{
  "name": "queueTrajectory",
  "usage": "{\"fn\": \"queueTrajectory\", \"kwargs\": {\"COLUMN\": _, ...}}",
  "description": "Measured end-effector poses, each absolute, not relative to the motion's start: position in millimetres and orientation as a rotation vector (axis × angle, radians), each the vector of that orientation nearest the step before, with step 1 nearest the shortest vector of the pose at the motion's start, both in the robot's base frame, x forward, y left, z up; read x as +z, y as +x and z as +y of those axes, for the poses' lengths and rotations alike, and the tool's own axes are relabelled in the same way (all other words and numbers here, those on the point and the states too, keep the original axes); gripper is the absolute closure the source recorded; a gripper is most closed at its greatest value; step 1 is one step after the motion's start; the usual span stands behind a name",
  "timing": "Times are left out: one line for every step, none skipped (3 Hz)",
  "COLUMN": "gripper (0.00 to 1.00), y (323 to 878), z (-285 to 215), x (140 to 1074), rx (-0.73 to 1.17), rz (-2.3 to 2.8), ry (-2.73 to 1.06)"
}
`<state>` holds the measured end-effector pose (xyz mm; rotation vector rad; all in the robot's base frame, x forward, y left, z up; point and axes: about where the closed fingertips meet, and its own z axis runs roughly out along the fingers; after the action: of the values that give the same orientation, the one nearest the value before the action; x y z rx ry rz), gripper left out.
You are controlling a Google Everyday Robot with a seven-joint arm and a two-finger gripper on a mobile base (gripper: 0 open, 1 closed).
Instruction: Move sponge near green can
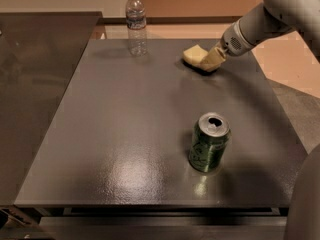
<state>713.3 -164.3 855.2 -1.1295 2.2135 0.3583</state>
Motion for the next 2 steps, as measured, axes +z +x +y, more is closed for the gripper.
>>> {"fn": "queueTrajectory", "kwargs": {"gripper": 1.00, "y": 692.3, "z": -169.0, "x": 869.9, "rx": 0.352, "rz": 2.180, "ry": -1.160}}
{"fn": "queueTrajectory", "kwargs": {"gripper": 1.00, "y": 657.2, "z": -167.9, "x": 886.4, "rx": 0.359, "rz": 2.126, "ry": -1.248}}
